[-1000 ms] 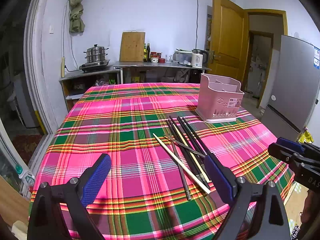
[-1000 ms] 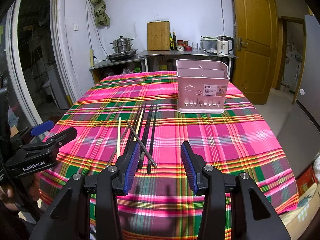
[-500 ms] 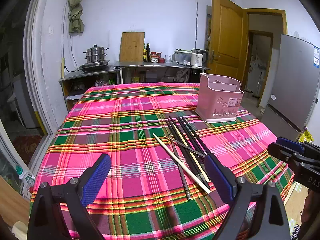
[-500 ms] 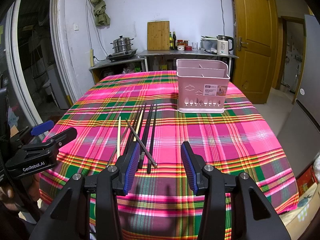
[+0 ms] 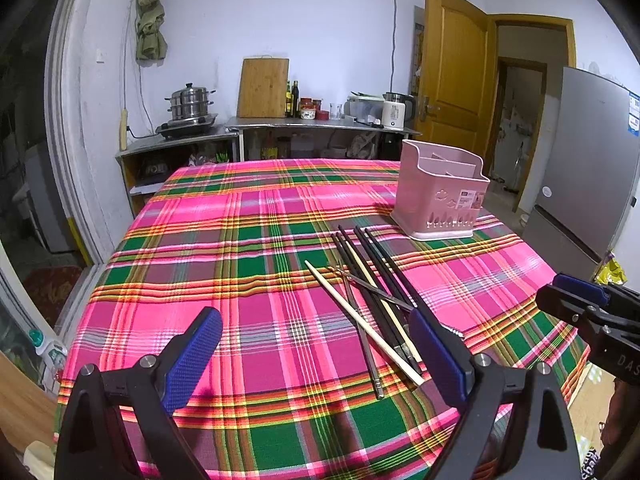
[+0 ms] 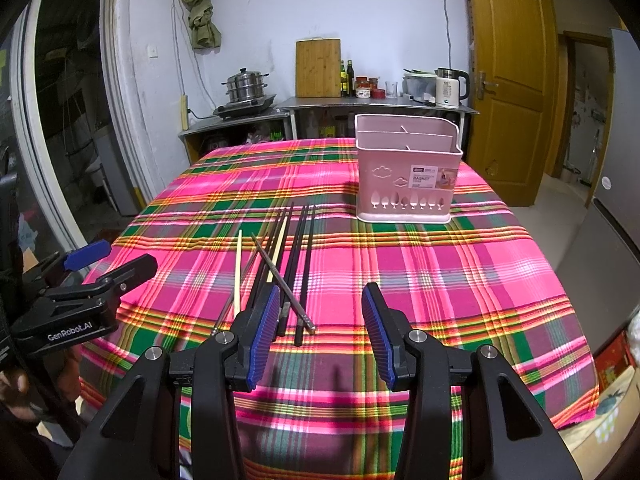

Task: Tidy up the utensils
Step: 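Grasp a wooden chopstick with the left tool while the right tool grasps a metal chopstick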

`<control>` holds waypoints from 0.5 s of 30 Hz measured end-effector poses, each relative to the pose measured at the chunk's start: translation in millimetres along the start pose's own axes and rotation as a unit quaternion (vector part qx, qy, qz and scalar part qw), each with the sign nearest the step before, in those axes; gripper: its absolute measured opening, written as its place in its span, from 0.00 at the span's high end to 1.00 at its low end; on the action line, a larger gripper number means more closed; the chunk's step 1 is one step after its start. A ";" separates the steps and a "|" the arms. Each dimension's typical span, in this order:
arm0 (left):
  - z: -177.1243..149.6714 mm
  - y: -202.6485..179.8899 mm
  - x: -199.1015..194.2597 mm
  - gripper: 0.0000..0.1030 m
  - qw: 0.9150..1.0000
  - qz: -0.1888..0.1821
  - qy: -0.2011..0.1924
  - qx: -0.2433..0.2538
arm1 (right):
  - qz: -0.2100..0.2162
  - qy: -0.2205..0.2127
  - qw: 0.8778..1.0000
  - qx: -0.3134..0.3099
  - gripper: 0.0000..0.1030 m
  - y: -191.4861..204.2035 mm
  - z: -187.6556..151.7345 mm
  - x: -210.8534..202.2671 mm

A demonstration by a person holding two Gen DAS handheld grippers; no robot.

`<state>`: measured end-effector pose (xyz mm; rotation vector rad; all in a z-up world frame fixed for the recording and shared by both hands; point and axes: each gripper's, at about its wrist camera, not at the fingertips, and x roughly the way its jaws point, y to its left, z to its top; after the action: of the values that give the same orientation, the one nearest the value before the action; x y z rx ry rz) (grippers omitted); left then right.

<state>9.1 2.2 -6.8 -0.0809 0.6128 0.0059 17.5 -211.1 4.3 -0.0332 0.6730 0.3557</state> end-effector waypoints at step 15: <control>10.2 30.3 82.9 0.18 0.993 -0.013 0.091 -0.072 | 0.021 0.028 0.999 -0.017 0.57 0.7 15.8 39.4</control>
<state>81.9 31.6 -48.3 -0.2303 0.7934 0.0177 55.3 -195.9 -7.5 -0.0623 0.7239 0.4075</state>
